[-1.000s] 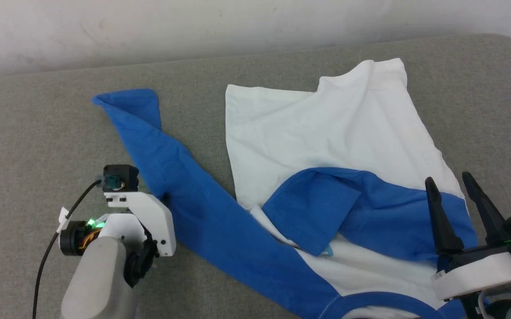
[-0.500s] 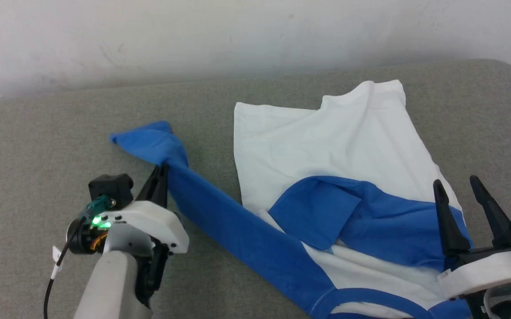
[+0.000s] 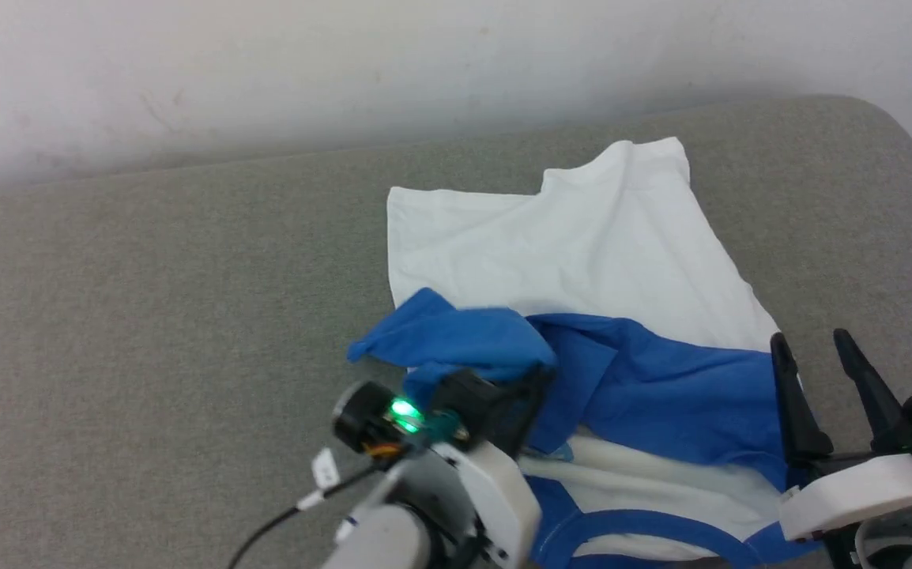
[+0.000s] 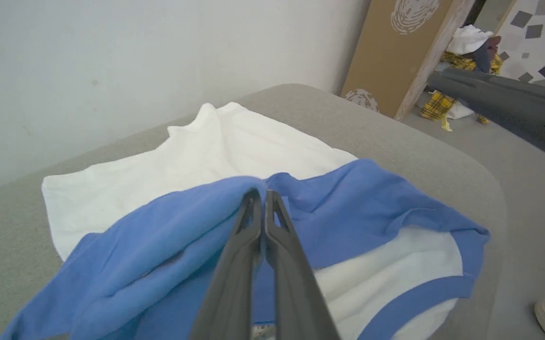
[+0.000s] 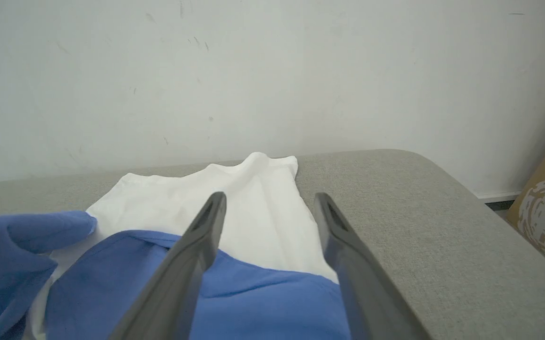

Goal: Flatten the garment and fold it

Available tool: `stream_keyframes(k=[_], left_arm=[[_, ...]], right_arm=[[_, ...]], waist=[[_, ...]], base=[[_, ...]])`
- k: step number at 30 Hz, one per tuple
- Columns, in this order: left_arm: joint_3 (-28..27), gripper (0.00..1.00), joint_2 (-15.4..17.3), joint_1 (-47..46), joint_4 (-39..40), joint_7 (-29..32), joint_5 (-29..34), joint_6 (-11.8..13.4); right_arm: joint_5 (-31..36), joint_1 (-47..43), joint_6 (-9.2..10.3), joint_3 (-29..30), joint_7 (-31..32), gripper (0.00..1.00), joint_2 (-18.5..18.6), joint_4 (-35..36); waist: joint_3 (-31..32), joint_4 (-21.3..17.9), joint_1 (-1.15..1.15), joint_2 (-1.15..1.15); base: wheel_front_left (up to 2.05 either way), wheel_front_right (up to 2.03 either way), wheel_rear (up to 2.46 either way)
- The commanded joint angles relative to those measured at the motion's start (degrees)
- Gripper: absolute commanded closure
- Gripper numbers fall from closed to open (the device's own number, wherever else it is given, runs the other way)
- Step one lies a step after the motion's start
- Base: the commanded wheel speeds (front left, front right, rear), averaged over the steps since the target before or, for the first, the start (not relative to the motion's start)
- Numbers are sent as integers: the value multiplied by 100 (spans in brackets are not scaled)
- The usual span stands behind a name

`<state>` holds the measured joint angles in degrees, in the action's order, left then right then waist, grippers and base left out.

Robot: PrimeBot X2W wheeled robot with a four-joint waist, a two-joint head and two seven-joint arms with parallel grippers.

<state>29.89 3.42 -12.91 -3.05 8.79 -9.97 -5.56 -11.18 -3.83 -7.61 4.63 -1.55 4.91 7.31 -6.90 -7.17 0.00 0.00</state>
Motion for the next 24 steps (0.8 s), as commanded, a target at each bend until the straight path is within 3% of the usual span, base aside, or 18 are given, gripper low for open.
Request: stream_keyframes(k=[1, 5, 6, 7, 8, 15, 20, 24], left_arm=[[143, 100, -26, 20, -62, 28, 5, -36], [685, 100, -46, 64, -724, 367, -171, -55], [761, 80, -48, 74, -926, 450, -222, -55], [825, 51, -49, 66, -1110, 509, -241, -51], [845, 0, -50, 60, -1257, 515, -278, -22], [774, 0, -52, 16, -1385, 18, -455, 135], [595, 0, 3, 177, -650, -97, -687, 190], [230, 0, 303, 220, -26, 158, -729, 476]], right_arm=[[-46, 16, 12, -24, -8, 0, -39, -39], [-59, 68, 12, -75, -29, 0, -62, -134], [-61, 82, 12, -87, -31, 0, -69, -152], [-64, 92, 12, -99, -32, 0, -73, -172], [-67, 99, 12, -107, -35, 0, -77, -189], [-55, 15, 12, -42, -14, 0, -85, -309], [-49, -54, 12, -32, 53, 0, -79, -330], [-48, -76, 12, -63, 113, 0, -70, -289]], waist=[[-61, -79, 0, 0], [-132, -170, 0, 0], [-146, -185, 0, 0], [-158, -196, 0, 0], [-167, -201, 0, 0], [5, -46, 0, 0], [283, 154, 0, 0], [405, 226, 0, 0]], base=[[0, 0, 0], [0, 0, 0], [0, 0, 0], [0, 0, 0], [0, 0, 0], [0, 0, 0], [0, 0, 0], [0, 0, 0]])
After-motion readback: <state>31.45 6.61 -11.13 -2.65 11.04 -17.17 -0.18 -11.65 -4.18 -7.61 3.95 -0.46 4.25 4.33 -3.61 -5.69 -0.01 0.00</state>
